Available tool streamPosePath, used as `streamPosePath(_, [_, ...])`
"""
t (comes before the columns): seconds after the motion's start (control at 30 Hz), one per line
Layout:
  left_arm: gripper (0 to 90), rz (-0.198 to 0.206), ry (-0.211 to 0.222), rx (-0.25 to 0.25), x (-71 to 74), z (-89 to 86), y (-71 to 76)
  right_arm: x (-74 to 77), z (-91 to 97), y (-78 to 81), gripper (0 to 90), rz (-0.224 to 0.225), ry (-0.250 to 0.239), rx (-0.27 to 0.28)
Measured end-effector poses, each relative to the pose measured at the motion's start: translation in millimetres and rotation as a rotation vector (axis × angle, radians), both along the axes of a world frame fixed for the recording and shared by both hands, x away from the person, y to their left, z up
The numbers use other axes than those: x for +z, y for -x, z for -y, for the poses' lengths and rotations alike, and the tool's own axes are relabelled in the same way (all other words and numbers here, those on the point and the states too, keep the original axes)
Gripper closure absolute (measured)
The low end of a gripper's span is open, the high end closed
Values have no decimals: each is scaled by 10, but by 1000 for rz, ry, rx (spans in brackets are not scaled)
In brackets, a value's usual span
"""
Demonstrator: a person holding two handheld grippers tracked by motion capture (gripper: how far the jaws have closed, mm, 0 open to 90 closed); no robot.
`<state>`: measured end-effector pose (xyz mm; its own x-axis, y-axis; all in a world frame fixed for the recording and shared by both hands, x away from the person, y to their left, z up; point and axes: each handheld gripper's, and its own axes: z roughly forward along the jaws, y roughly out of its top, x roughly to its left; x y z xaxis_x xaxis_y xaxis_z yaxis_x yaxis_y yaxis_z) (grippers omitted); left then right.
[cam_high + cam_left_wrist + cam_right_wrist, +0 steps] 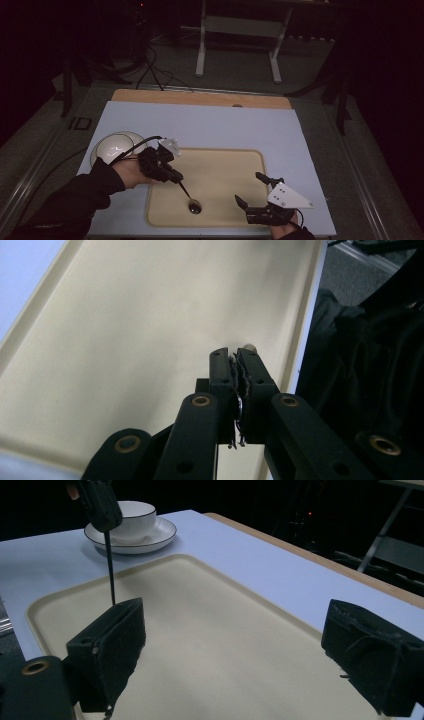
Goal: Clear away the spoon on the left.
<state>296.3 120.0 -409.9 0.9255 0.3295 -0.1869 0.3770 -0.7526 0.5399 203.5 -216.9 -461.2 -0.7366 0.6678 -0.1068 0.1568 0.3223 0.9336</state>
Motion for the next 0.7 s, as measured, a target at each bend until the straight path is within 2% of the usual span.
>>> streamPosePath(0.07, [852,24,21,-3,-11,22,-12,-1,0,-2,107,-2,-1,2])
streamPosePath(0.23, [856,53,91,-20,-60,52,-53,-3,2,-7,108,-4,-2,3])
streamPosePath(0.4, [856,50,135,-5,-124,92,-117,-4,5,-9,108,-6,-4,7])
streamPosePath(0.7, [836,38,172,64,-240,150,-268,-7,10,-16,108,-16,-6,10])
